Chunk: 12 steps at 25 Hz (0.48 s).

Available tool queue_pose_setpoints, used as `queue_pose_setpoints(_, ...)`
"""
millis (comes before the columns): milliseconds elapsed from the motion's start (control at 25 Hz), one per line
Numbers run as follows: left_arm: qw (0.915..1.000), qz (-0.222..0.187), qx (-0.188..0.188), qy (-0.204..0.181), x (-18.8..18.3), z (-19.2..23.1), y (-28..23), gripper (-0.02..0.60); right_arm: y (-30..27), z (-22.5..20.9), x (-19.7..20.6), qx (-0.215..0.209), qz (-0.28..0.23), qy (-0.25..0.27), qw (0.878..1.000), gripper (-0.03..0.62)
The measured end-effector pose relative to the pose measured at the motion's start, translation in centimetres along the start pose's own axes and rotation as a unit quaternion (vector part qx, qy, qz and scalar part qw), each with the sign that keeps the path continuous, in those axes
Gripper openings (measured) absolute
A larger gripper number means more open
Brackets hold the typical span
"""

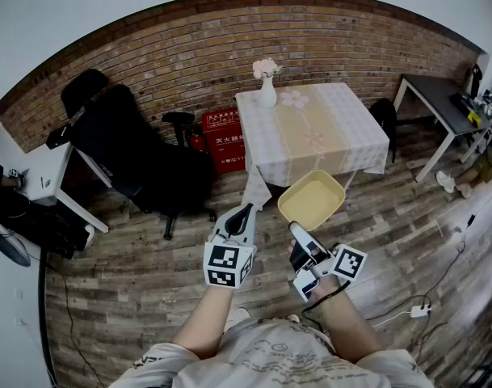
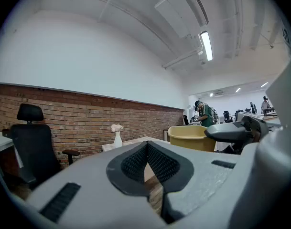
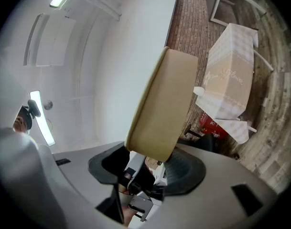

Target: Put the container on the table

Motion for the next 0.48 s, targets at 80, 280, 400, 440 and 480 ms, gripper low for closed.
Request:
queue_pose_setpoints(80, 1.0, 0.0, 0.0, -0.001, 0.1, -0.3, -0.4, 0.0, 0.1, -0.3, -0.4, 0.0, 0.001, 0.003, 1.0, 0.215)
queue_pose_setpoints(280, 1.0, 0.005, 0.001, 0.0, 0.3, -1.3, -1.4, 0.0, 0.7, -1.1, -1.5, 0.009, -0.002, -0.002, 1.0, 0.216)
queue_pose_setpoints(400, 1.0, 0.007, 0.001, 0.002, 0.5, -2.0, -1.9, 0.0, 1.2, -1.4, -2.3, 0.007, -0.001, 0.0, 1.0, 0.216)
queue_pose_setpoints(440, 1.0, 0.008, 0.0, 0.002, 0.5, -2.3, -2.1, 0.0, 1.4, -1.5, -2.6, 0.007, 0.0, 0.0, 1.0, 0.216)
queue_pose_setpoints(480, 1.0, 0.008, 0.0, 0.001, 0.5, -2.6, -2.4, 0.0, 1.6, -1.6, -2.9, 0.006, 0.002, 0.0, 1.0, 0.216)
Point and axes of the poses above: the fingertips, and each gripper's own axes: y backward along the fingers, z to its left, x out of its underside, the point moved 5 cm from there along y, backward along the fingers, and after that the axes turned 7 degrees about -z, right-handed, at the moved point
